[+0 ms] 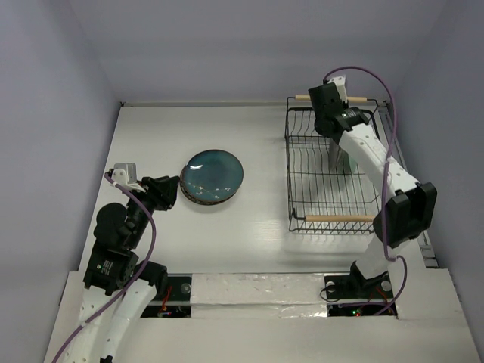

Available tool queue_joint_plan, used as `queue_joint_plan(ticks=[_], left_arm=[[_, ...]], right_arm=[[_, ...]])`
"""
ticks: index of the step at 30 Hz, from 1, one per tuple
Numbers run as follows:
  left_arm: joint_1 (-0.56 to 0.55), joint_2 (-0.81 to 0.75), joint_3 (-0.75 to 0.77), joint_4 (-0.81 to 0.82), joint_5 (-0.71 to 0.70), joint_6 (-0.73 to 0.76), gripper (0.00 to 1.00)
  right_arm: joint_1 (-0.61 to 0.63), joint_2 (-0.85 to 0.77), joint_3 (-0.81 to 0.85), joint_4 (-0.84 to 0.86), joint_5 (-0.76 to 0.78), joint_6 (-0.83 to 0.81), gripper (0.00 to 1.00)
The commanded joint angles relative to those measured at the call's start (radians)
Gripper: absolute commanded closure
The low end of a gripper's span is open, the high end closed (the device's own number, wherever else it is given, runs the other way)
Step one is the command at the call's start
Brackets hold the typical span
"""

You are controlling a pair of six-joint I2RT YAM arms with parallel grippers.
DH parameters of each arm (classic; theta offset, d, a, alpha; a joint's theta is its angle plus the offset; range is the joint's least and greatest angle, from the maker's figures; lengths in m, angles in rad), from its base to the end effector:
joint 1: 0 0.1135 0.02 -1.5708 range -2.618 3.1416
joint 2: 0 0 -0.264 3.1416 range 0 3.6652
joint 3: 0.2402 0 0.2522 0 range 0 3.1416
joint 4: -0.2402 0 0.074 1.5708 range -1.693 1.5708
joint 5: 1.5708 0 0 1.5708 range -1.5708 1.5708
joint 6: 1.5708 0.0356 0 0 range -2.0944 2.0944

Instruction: Unload the plates from the dish rack

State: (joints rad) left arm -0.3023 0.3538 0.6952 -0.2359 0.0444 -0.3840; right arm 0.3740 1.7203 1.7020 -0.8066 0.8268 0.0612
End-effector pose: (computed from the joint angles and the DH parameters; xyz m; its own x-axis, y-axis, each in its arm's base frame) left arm 0.0874 -0.0289 0.3551 -0.0340 -0.3814 -0.9238 0.3525 0.8603 -0.3682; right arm 0.3558 0.1115 0.3580 -0.6691 -0.2181 -0.7104 0.2588 0.8277 -0.4979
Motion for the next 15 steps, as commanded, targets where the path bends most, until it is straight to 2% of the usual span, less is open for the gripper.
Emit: queue_joint_plan(ticks=[1, 11, 15], left_arm=[[-0.006, -0.009, -0.008, 0.047, 0.009, -0.003, 0.68], [-0.006, -0.007, -0.008, 0.047, 0.008, -0.003, 0.67], [-0.006, -0.007, -0.010, 0.047, 0.008, -0.001, 0.67]], right_arm=[[0.009, -0.131, 0.039, 0.118, 0.014, 0.022, 1.00], [0.009, -0.264, 0.007, 0.179, -0.049, 0.066, 1.00], [0.009, -0.300, -0.005, 0.173, -0.125, 0.075, 1.00]])
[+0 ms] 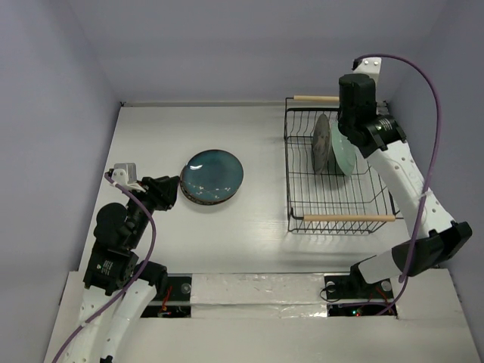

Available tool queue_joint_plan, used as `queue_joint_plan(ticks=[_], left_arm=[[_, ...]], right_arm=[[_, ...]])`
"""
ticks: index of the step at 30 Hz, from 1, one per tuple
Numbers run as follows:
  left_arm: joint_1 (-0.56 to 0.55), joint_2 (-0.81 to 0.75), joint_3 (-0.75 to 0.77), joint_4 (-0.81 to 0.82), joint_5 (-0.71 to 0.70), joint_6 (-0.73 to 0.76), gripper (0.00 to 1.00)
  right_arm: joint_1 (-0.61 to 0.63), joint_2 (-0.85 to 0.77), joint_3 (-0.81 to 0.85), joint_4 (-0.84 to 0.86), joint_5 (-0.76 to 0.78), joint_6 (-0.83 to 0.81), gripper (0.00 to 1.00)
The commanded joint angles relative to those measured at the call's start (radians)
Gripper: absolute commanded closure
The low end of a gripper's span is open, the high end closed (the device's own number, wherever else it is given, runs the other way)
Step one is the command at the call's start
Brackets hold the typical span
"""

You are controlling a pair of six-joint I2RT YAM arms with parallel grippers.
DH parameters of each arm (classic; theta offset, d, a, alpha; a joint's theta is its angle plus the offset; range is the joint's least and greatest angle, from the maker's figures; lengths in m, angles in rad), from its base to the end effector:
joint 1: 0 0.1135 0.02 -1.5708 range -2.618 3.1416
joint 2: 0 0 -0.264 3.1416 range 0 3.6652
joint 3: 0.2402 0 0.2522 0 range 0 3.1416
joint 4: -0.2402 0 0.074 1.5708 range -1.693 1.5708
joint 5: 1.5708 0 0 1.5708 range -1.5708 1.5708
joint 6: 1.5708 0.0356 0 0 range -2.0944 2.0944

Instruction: Unload the plates from the dish rack

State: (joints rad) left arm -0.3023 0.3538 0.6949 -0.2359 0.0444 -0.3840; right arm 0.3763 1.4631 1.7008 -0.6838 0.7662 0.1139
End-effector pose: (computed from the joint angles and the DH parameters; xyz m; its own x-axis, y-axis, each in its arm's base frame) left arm 0.0874 -0.0289 0.3550 -0.0343 -0.3813 -0.9238 0.3524 0.8604 -0.3682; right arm 0.2932 0.0893 0.4490 -0.3626 -0.0552 -0.9303 0.3605 0.9122 -0.1947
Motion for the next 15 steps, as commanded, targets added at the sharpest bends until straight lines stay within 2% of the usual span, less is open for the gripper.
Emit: queue_joint_plan(ticks=[1, 4, 5, 6, 7, 8, 10, 15], left_arm=[[-0.006, -0.007, -0.008, 0.047, 0.008, -0.003, 0.67], [-0.006, -0.009, -0.008, 0.046, 0.006, -0.003, 0.67], [-0.006, -0.007, -0.009, 0.046, 0.006, -0.003, 0.67], [-0.006, -0.006, -0.009, 0.046, 0.006, -0.003, 0.67], [-0.006, -0.006, -0.008, 0.046, 0.006, -0.003, 0.67], [-0.006, -0.006, -0.008, 0.047, 0.008, -0.001, 0.67], [-0.006, -0.004, -0.008, 0.047, 0.009, -0.001, 0.67], [-0.006, -0.009, -0.008, 0.046, 0.005, -0.003, 0.67]], right_arm=[[0.007, -0.040, -0.004, 0.040, -0.082, 0.029, 1.00], [0.007, -0.026, -0.065, 0.024, -0.159, 0.058, 0.98], [0.007, -0.029, -0.088, 0.045, -0.177, 0.070, 0.90], [0.007, -0.038, -0.111, 0.058, -0.203, 0.081, 0.78], [0.007, -0.044, -0.134, 0.075, -0.224, 0.096, 0.47], [0.007, -0.049, -0.174, 0.110, -0.257, 0.096, 0.36], [0.007, -0.029, -0.193, 0.130, -0.306, 0.102, 0.22], [-0.003, 0.077, -0.197, 0.142, -0.268, 0.107, 0.27]])
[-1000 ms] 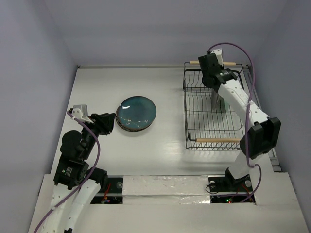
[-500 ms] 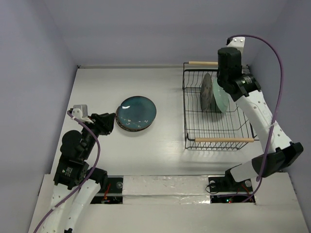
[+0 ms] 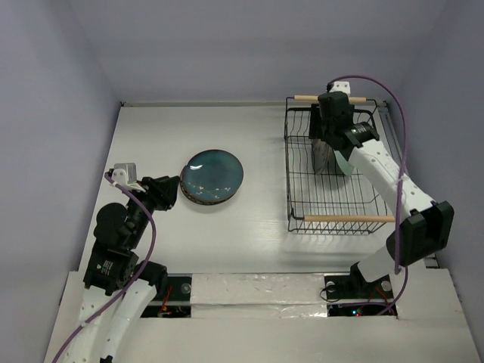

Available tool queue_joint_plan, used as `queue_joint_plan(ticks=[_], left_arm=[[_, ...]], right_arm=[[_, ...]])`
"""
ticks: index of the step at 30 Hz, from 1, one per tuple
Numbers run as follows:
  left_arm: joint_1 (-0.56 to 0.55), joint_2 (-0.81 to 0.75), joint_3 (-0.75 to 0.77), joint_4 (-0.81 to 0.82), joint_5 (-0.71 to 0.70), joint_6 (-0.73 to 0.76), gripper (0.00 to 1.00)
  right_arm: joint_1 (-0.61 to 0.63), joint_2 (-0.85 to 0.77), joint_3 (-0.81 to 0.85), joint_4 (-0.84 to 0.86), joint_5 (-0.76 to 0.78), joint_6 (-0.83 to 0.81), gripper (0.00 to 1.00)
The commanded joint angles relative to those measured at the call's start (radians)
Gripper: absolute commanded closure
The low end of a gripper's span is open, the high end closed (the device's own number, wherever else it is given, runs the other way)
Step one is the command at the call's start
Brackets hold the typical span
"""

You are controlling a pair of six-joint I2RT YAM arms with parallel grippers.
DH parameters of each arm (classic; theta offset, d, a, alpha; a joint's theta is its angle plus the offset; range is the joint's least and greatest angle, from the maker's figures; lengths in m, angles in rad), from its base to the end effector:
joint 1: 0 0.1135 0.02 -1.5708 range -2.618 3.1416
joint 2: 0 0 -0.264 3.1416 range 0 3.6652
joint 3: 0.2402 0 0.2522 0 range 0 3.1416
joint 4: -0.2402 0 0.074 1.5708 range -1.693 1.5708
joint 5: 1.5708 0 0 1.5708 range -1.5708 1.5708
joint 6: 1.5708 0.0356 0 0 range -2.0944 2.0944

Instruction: Unload the plates from the dish rack

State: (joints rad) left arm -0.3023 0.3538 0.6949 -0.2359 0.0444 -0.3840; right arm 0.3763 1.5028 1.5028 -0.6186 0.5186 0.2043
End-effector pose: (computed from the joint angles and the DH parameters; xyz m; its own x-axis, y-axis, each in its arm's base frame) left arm 0.0874 -0.0289 0.3550 -0.0343 -0.3813 -0.9238 0.3524 0.8604 -0.3682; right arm 0.3157 0.1058 0.3760 -0.5167 -0.0147 -0.8561 0.1647 0.9795 -0.1162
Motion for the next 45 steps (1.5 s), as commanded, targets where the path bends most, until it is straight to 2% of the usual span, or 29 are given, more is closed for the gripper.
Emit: queue_joint_plan(ticks=[1, 4, 9, 11, 15, 16, 18, 19, 34, 41, 45], left_arm=[[-0.006, -0.009, -0.008, 0.046, 0.005, -0.003, 0.67], [-0.006, -0.006, -0.008, 0.046, 0.005, 0.000, 0.67], [-0.006, -0.004, -0.008, 0.046, 0.006, -0.001, 0.67], [-0.006, -0.003, -0.008, 0.046, 0.006, 0.000, 0.67], [-0.006, 0.001, -0.008, 0.044, 0.006, 0.000, 0.67], [-0.006, 0.001, -0.008, 0.046, 0.006, 0.000, 0.66], [-0.006, 0.002, -0.008, 0.044, 0.008, 0.002, 0.66], [-0.006, 0.002, -0.006, 0.047, 0.006, 0.002, 0.66], [-0.006, -0.006, -0.006, 0.044, 0.008, -0.001, 0.66], [-0.006, -0.007, -0.008, 0.043, 0.006, -0.001, 0.66], [-0.006, -0.006, -0.008, 0.044, 0.005, -0.001, 0.66]], right_arm=[[-0.004, 0.049, -0.009, 0.086, -0.019, 0.018, 0.29], [-0.027, 0.100, -0.004, 0.103, 0.017, 0.020, 0.36], [-0.060, 0.178, 0.030, 0.103, 0.037, 0.007, 0.41], [-0.069, 0.203, 0.051, 0.095, 0.041, 0.000, 0.46], [-0.070, 0.241, 0.079, 0.085, 0.075, -0.014, 0.66], [-0.070, 0.250, 0.086, 0.079, 0.090, -0.016, 0.80], [-0.070, 0.243, 0.093, 0.072, 0.106, -0.016, 0.90], [-0.070, 0.225, 0.093, 0.074, 0.112, -0.016, 0.99], [-0.070, 0.001, 0.109, 0.094, 0.142, -0.029, 1.00], [-0.070, -0.001, 0.117, 0.080, 0.242, -0.065, 1.00], [-0.070, -0.022, 0.097, 0.106, 0.247, -0.068, 1.00]])
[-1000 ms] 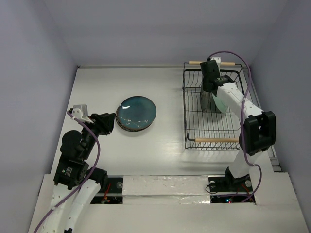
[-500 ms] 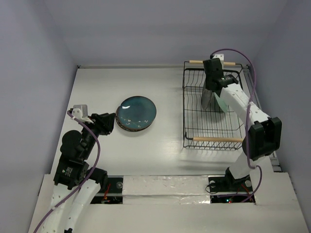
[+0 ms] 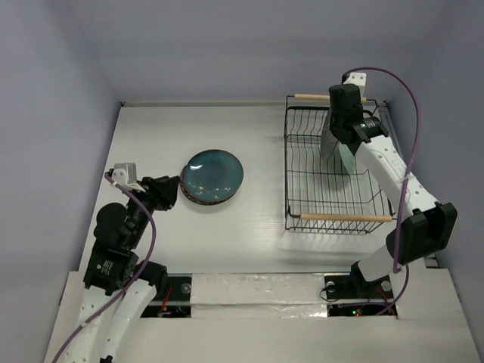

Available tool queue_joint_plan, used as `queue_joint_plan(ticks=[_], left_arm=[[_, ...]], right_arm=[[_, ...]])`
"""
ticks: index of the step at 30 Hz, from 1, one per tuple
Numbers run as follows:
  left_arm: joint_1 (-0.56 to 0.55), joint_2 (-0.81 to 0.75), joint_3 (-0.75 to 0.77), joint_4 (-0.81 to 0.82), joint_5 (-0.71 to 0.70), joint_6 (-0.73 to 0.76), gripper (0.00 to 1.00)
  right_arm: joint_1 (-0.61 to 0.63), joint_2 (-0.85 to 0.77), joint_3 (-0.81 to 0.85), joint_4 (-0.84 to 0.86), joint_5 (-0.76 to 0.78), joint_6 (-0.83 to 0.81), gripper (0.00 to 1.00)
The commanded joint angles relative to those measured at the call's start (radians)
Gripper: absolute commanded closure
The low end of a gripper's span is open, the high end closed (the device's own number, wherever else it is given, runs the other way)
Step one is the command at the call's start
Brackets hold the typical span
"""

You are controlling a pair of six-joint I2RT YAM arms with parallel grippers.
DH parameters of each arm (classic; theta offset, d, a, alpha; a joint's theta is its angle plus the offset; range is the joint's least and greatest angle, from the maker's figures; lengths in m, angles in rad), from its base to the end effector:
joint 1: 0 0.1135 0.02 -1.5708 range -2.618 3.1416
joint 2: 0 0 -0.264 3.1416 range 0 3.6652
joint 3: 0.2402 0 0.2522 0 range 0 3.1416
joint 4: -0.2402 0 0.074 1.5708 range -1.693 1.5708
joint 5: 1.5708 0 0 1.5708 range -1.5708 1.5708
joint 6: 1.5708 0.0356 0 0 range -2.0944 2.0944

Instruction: Unload the plates from the dish rack

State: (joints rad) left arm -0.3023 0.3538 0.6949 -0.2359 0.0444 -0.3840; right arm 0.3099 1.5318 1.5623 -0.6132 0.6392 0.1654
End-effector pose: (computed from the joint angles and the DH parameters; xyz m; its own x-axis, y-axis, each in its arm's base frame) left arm 0.0874 -0.0289 0.3550 -0.0343 -0.3813 -0.9238 0.3524 0.8604 -0.3682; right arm 0.3287 0.0830 0.3883 -0.4791 -0.0147 -0.8776 0.3128 0.9314 -0.1863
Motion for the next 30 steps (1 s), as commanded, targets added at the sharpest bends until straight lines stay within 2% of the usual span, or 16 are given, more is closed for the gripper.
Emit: queue_joint_plan(ticks=[1, 5, 16, 26, 30], left_arm=[[-0.006, -0.004, -0.008, 0.043, 0.005, 0.000, 0.66], [-0.006, -0.004, -0.008, 0.043, 0.006, -0.001, 0.66], [-0.006, 0.001, -0.008, 0.044, 0.008, 0.000, 0.66], [-0.006, 0.005, -0.008, 0.043, 0.006, 0.000, 0.66], [-0.006, 0.004, -0.008, 0.044, 0.008, -0.001, 0.66]], right_arm=[[-0.003, -0.052, 0.039, 0.101, 0.135, -0.032, 1.00], [-0.003, -0.048, 0.064, 0.092, 0.215, -0.055, 1.00], [-0.083, -0.056, 0.053, 0.079, 0.244, -0.033, 1.00], [-0.104, -0.078, 0.073, 0.078, 0.243, -0.032, 1.00], [-0.129, -0.088, 0.071, 0.078, 0.185, -0.015, 1.00]])
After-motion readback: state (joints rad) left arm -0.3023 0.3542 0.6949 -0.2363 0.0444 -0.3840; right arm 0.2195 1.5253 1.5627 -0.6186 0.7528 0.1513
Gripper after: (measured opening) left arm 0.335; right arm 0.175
